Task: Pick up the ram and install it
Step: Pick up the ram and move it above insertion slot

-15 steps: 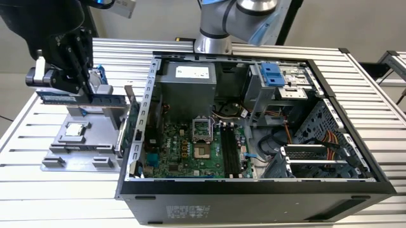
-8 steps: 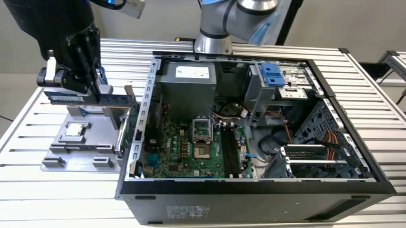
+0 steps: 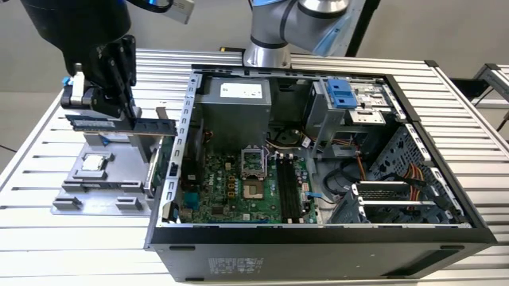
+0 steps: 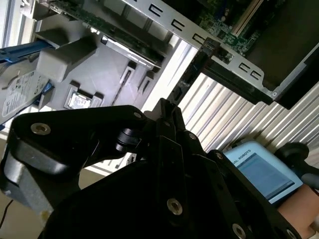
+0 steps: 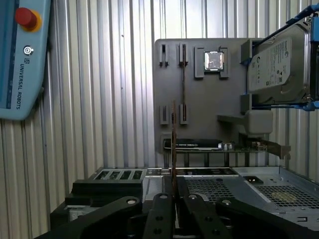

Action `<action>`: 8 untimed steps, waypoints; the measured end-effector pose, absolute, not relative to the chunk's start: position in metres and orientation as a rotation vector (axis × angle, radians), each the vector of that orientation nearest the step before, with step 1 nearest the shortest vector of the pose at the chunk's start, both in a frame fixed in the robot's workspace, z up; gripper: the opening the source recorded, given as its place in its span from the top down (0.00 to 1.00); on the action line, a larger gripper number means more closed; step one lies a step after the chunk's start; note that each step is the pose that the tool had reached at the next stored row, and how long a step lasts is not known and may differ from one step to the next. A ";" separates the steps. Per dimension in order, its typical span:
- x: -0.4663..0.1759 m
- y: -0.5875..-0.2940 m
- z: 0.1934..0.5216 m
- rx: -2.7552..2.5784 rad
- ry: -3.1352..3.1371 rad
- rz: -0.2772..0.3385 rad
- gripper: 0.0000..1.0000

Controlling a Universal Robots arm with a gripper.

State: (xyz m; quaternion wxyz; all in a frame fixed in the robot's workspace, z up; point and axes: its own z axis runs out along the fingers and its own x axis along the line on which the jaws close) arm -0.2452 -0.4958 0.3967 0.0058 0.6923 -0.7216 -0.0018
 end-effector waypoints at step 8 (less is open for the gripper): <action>-0.235 -0.496 0.397 2.167 -2.258 -0.006 1.00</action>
